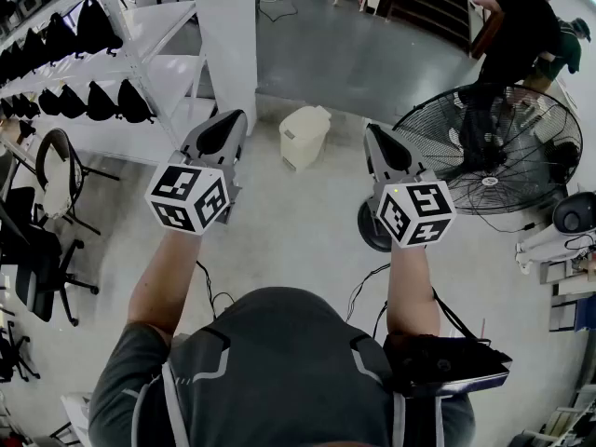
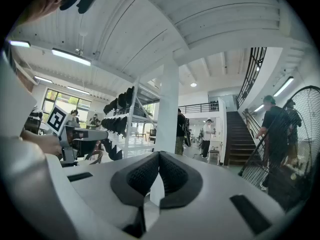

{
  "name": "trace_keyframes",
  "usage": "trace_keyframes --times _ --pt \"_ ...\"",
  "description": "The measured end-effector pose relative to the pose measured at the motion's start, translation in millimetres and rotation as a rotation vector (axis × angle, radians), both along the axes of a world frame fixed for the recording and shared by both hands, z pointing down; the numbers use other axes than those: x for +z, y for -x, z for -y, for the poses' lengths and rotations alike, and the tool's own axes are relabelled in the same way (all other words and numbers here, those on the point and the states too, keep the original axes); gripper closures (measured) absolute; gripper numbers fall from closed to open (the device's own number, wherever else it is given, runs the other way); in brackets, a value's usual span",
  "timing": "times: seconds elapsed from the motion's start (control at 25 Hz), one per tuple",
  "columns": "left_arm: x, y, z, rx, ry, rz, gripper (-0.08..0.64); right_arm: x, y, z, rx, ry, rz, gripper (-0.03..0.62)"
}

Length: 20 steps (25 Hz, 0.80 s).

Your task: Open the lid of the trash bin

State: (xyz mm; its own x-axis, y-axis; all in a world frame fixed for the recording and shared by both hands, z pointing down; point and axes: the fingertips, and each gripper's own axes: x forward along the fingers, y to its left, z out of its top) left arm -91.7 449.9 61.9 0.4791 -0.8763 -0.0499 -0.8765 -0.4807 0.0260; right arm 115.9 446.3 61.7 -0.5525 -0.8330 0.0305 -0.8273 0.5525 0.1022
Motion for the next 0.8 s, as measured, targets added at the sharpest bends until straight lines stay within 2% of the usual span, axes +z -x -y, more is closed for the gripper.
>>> trace_keyframes --times 0.12,0.36,0.64,0.8 --pt "-1 3 -2 -0.018 -0.009 0.009 0.554 -1 0 -1 -0.001 -0.001 0.001 0.566" --pt "7 12 -4 -0.051 0.022 -0.005 0.552 -1 2 -7 0.026 -0.014 -0.022 0.566" --pt "4 16 -6 -0.046 0.014 0.004 0.552 -3 1 -9 0.033 -0.005 0.028 0.566" --pt "6 21 -6 -0.025 0.018 0.008 0.552 -2 6 -6 0.053 -0.008 0.009 0.565"
